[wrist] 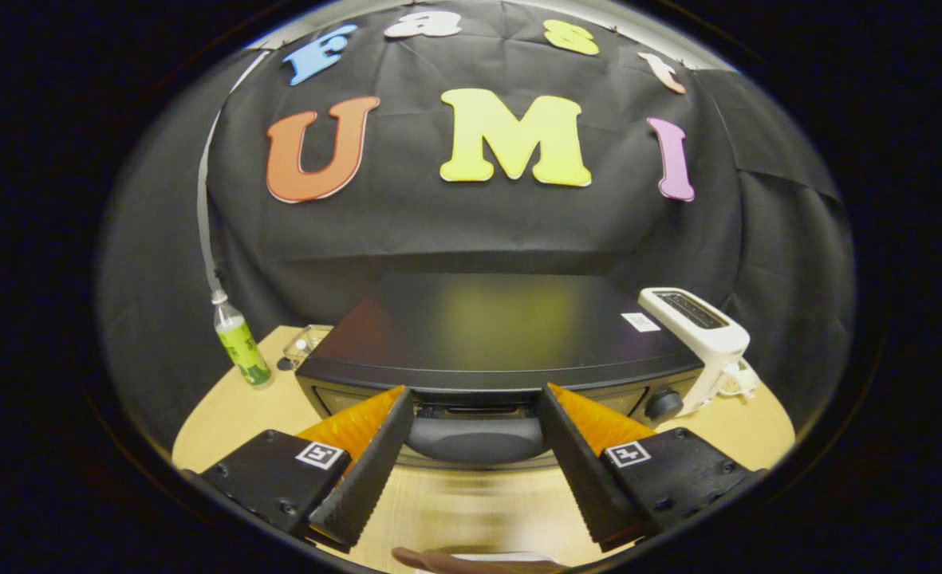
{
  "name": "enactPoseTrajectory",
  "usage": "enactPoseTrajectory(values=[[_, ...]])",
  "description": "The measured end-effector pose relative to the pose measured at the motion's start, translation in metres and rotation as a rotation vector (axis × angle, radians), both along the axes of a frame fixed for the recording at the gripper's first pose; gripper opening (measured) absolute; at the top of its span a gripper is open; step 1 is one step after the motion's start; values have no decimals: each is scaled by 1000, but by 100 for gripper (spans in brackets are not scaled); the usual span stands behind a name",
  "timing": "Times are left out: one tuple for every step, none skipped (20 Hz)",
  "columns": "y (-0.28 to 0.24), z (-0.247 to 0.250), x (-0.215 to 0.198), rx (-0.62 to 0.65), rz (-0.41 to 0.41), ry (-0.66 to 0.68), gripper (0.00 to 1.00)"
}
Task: Open the toaster oven, put the food inside, and close the toaster oven door.
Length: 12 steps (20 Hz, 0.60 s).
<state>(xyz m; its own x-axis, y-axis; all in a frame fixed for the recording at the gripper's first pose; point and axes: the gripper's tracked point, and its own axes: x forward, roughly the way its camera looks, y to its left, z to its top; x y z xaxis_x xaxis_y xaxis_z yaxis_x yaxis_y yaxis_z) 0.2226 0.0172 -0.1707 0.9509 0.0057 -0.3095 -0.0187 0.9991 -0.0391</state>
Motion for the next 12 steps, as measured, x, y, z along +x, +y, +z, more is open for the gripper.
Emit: enactPoseTrajectory(values=[[0, 1, -2, 0, 16, 4, 100], [1, -1, -5, 2, 28, 10, 100], [0, -2, -9, 6, 34, 16, 100], [-1, -4, -13, 9, 39, 22, 100], [-1, -5, -18, 9, 41, 20, 100], [-1, -7, -23, 6, 44, 20, 100], [-1, -9, -26, 0, 49, 21, 100], [-2, -13, -31, 2, 53, 21, 100], [-2, -17, -40, 6, 57, 22, 100], [-2, -23, -51, 12, 61, 20, 100], [-3, -27, -57, 11, 68, 13, 100], [-3, -31, -62, 10, 74, 8, 100]])
